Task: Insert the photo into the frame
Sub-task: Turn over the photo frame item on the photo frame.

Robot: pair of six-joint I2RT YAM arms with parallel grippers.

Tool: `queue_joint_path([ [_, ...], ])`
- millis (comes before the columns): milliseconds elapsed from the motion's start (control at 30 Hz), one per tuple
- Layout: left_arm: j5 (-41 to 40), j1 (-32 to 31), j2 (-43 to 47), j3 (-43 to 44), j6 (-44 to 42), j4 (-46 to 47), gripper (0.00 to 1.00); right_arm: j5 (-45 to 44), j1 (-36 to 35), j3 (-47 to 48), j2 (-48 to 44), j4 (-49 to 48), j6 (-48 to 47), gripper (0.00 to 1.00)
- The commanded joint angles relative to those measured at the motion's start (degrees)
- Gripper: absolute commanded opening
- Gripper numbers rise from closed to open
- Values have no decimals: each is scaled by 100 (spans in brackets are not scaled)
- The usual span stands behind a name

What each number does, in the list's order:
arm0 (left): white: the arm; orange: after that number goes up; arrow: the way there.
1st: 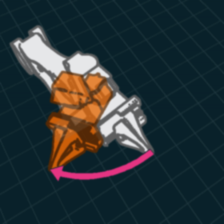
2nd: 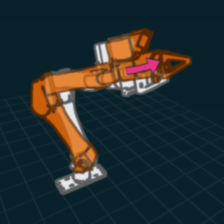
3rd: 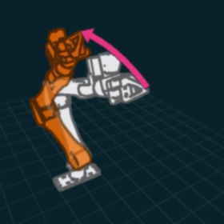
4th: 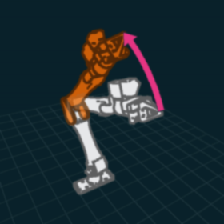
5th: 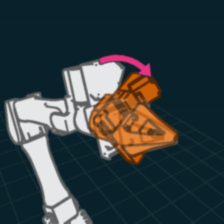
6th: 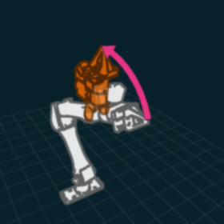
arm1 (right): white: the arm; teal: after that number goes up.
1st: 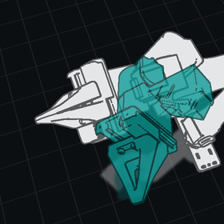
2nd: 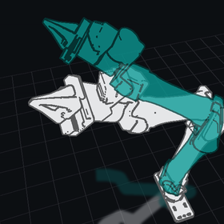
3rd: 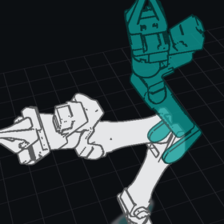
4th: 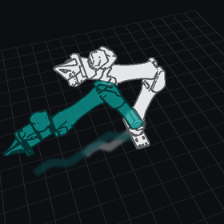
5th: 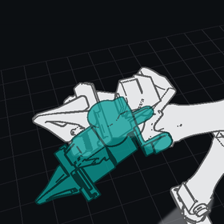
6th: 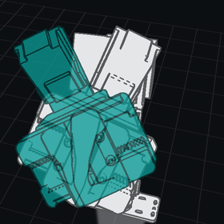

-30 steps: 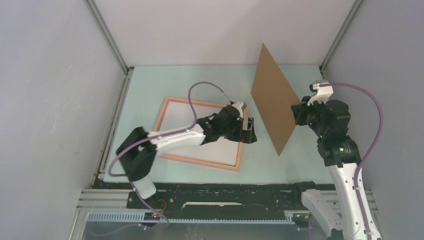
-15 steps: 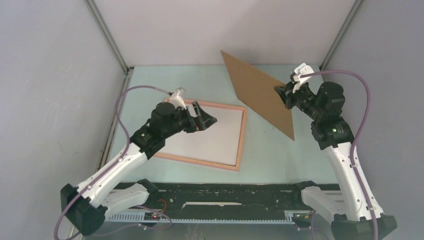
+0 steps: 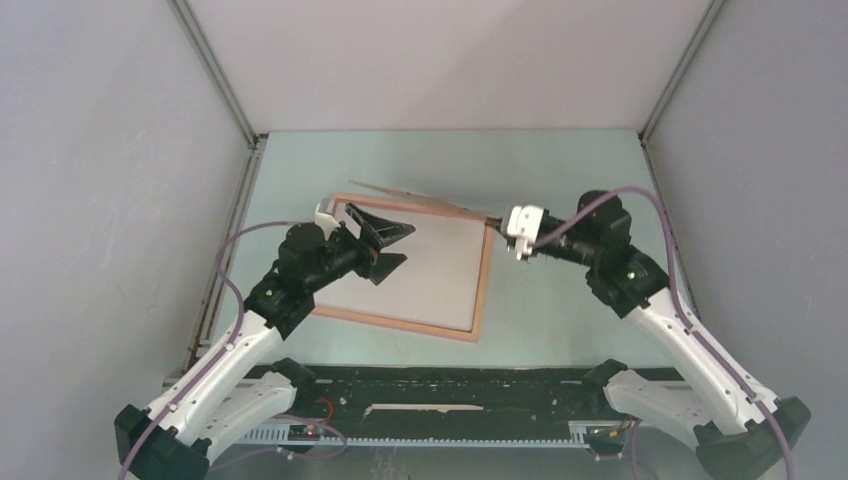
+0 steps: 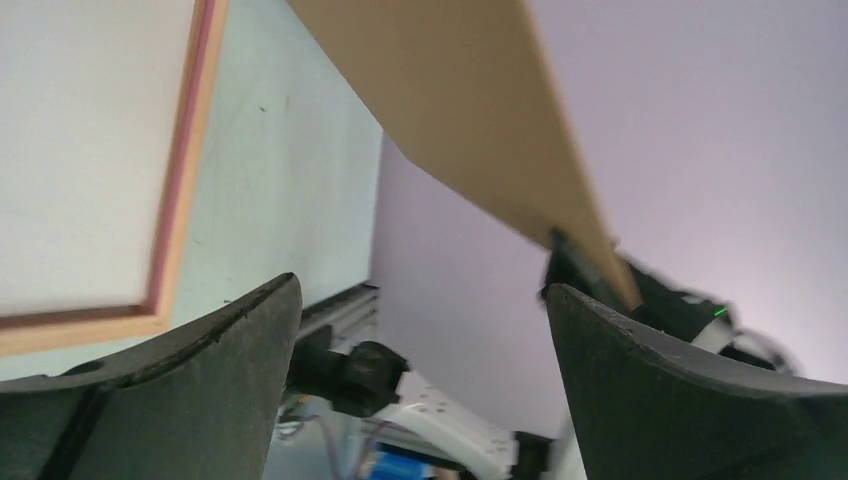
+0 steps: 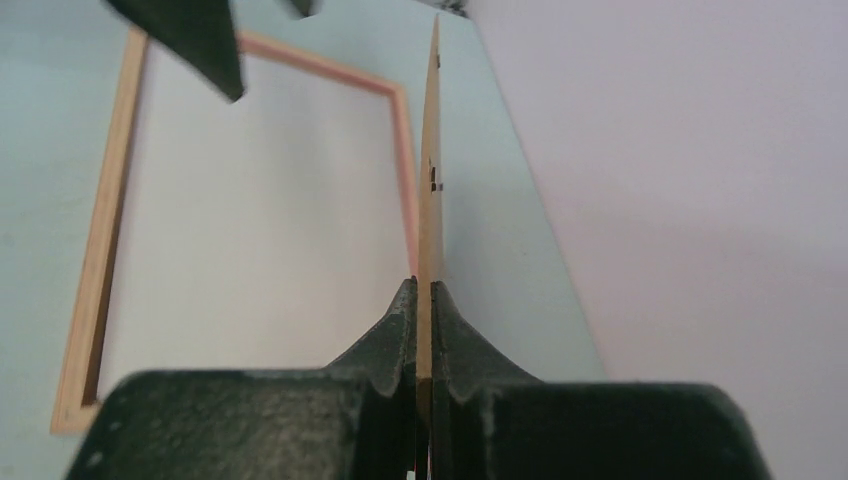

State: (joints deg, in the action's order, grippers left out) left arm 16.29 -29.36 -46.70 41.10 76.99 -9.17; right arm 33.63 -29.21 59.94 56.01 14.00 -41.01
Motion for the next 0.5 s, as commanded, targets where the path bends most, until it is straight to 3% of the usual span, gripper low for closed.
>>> queue_joint_path([
  [0, 47, 36, 91, -408, 2047, 771, 100, -102, -518, -842, -612, -126, -1340, 0],
  [300, -555, -131, 688, -1304, 2876, 956, 94, -511, -1355, -1639, -723, -337, -1690, 0],
  [467, -490, -245, 590, -1862, 3292, 1439, 92, -645, -1605, -2067, -745, -789, -1559, 0],
])
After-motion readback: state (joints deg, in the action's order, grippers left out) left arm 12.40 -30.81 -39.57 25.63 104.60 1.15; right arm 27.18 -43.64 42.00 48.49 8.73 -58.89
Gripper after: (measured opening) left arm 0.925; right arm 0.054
